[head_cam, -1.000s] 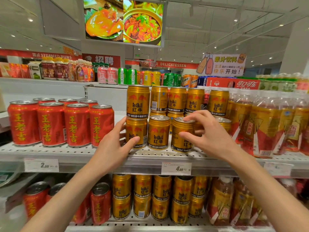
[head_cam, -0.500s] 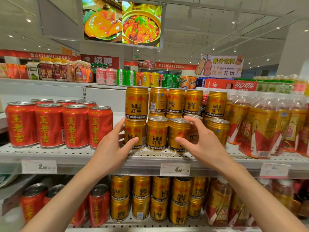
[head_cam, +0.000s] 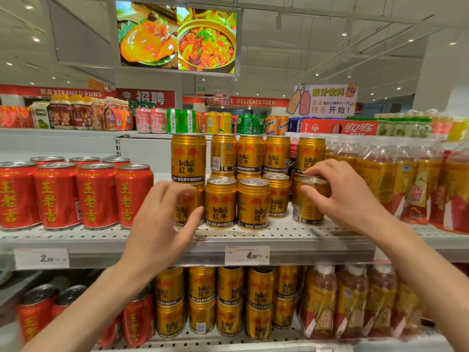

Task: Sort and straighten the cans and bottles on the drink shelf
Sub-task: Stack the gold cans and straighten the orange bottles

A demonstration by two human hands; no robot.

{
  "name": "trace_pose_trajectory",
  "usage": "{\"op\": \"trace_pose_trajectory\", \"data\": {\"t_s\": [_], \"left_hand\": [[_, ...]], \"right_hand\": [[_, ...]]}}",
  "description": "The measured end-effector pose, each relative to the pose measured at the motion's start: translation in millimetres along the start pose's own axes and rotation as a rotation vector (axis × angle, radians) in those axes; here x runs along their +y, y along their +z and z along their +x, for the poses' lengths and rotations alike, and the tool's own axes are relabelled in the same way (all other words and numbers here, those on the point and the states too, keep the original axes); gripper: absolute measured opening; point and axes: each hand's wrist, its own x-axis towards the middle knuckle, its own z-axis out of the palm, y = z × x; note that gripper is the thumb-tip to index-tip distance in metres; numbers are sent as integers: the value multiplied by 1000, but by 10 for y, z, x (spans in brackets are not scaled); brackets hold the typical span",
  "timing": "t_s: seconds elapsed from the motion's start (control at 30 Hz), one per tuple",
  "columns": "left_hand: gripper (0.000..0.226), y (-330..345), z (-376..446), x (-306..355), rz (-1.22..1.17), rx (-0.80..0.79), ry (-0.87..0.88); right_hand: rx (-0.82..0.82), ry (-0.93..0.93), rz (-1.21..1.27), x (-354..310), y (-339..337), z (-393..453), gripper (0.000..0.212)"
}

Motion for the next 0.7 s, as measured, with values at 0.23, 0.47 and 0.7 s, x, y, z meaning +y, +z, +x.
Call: {"op": "trace_pose_trajectory", "data": {"t_s": [0.23, 0.47, 0.7], "left_hand": [[59, 393, 644, 574, 125, -318, 174], [64, 604, 924, 536, 185, -586, 104], [66, 548, 1015, 474, 109, -655, 121]], "right_hand": [[-299, 52, -68, 80, -67, 133, 48], [-321, 57, -104, 197, -93, 181, 47], [-402, -2, -227, 215, -230, 210, 56]]}}
